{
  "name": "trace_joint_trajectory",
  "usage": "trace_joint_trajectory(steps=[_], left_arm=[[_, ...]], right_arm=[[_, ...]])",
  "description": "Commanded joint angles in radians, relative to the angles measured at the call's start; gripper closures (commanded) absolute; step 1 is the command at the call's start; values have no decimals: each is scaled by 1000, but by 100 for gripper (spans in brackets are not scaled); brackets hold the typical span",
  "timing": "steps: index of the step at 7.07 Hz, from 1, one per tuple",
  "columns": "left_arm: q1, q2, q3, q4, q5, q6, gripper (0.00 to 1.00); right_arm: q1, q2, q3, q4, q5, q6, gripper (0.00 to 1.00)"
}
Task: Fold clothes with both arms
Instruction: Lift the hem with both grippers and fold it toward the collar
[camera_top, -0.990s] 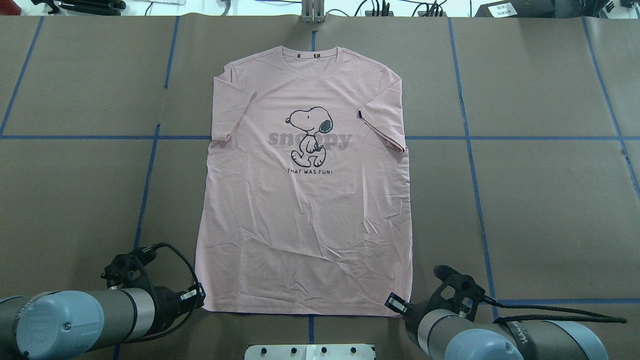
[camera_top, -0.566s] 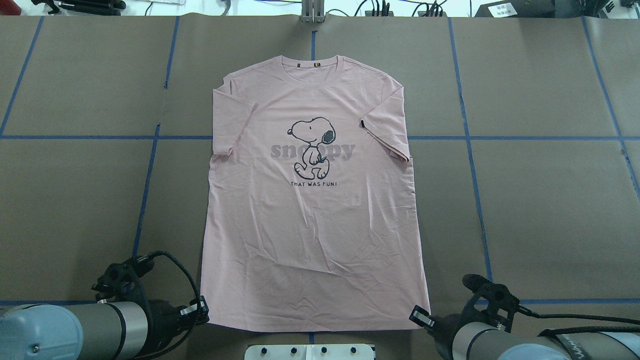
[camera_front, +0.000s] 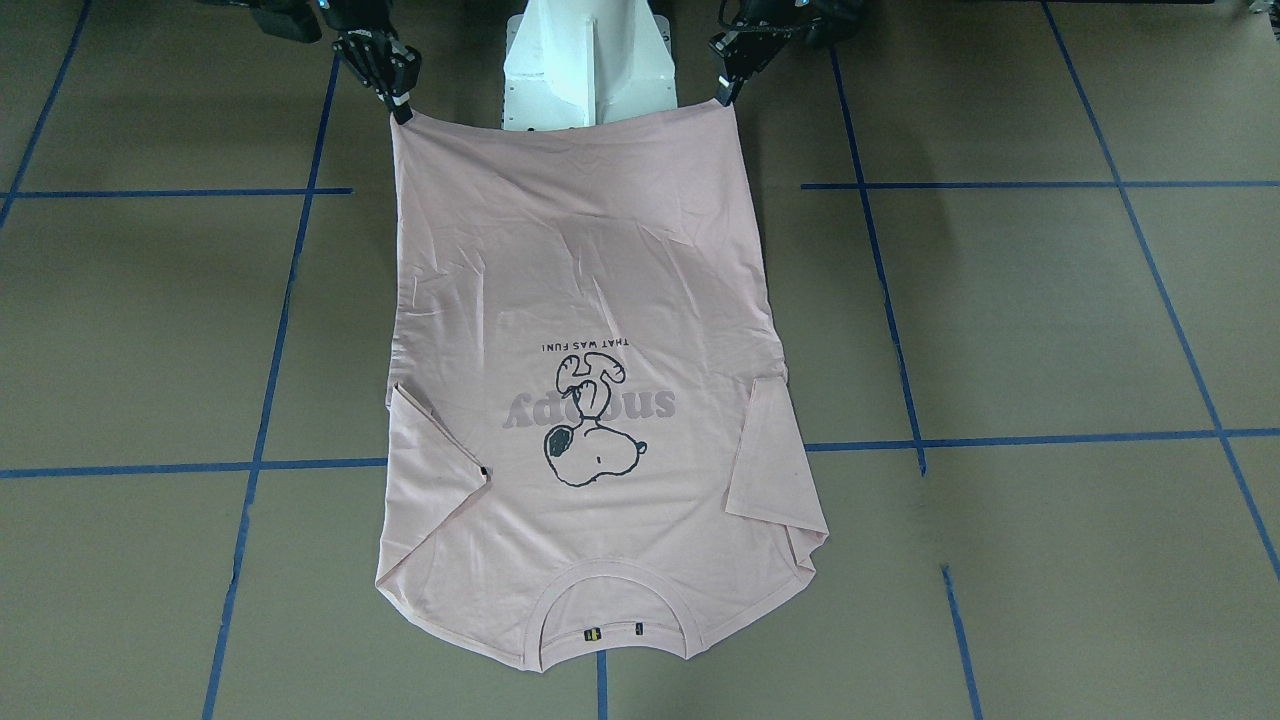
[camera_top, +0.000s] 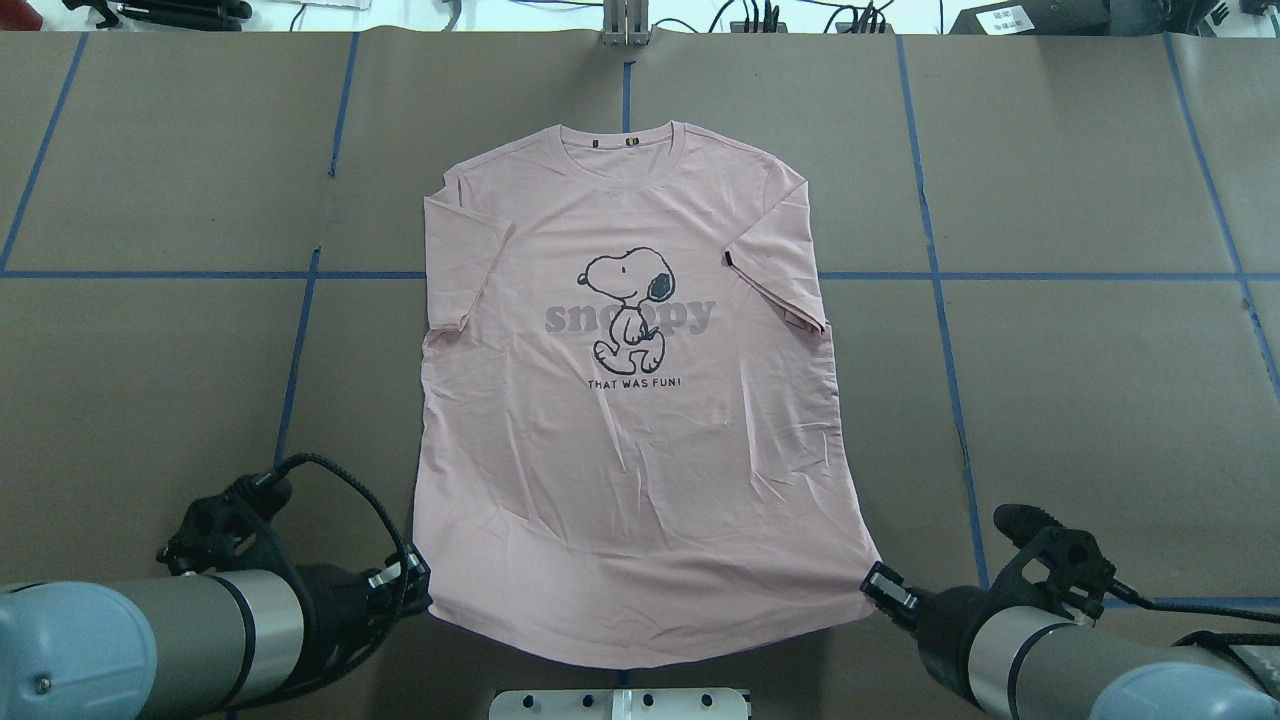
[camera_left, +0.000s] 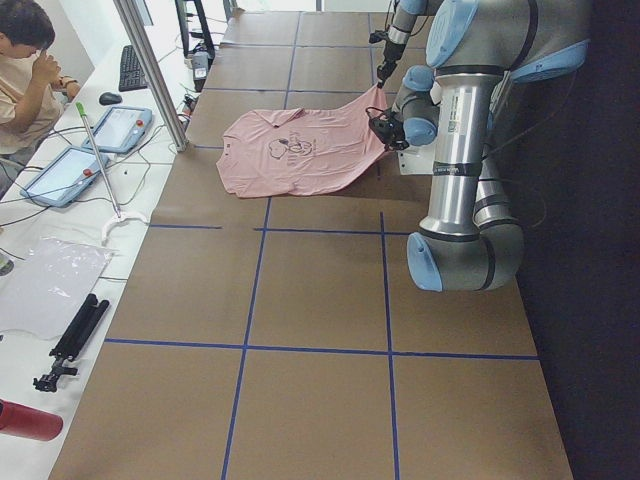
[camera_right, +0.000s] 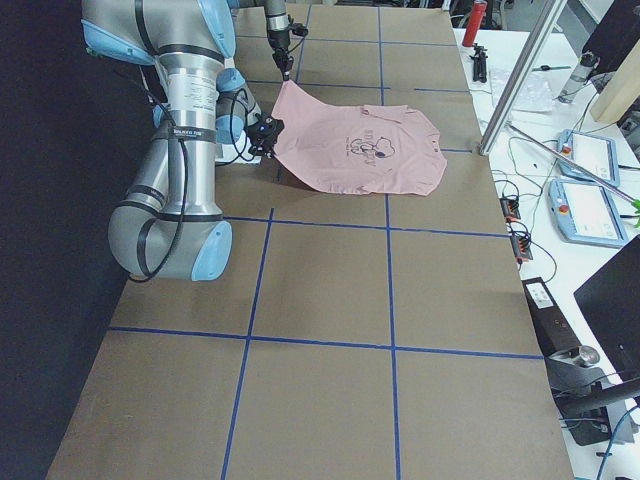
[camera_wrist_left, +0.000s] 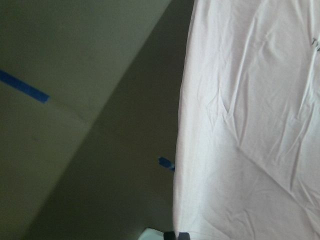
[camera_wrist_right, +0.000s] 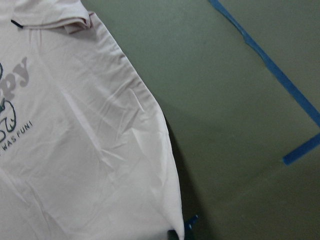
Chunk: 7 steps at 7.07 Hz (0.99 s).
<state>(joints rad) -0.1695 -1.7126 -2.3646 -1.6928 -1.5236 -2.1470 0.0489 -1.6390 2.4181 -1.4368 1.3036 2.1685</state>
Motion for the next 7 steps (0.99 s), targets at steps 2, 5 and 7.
trace_joint_trajectory(steps=[2, 5, 7], left_arm=[[-253, -120, 126, 12, 11, 240, 100], [-453, -263, 411, -45, 10, 463, 100], [-507, -263, 509, -143, 11, 518, 100]], right_arm=[[240, 202, -121, -4, -3, -157, 100], [469, 367, -358, 1, 64, -280, 100], [635, 552, -622, 9, 244, -375, 100]])
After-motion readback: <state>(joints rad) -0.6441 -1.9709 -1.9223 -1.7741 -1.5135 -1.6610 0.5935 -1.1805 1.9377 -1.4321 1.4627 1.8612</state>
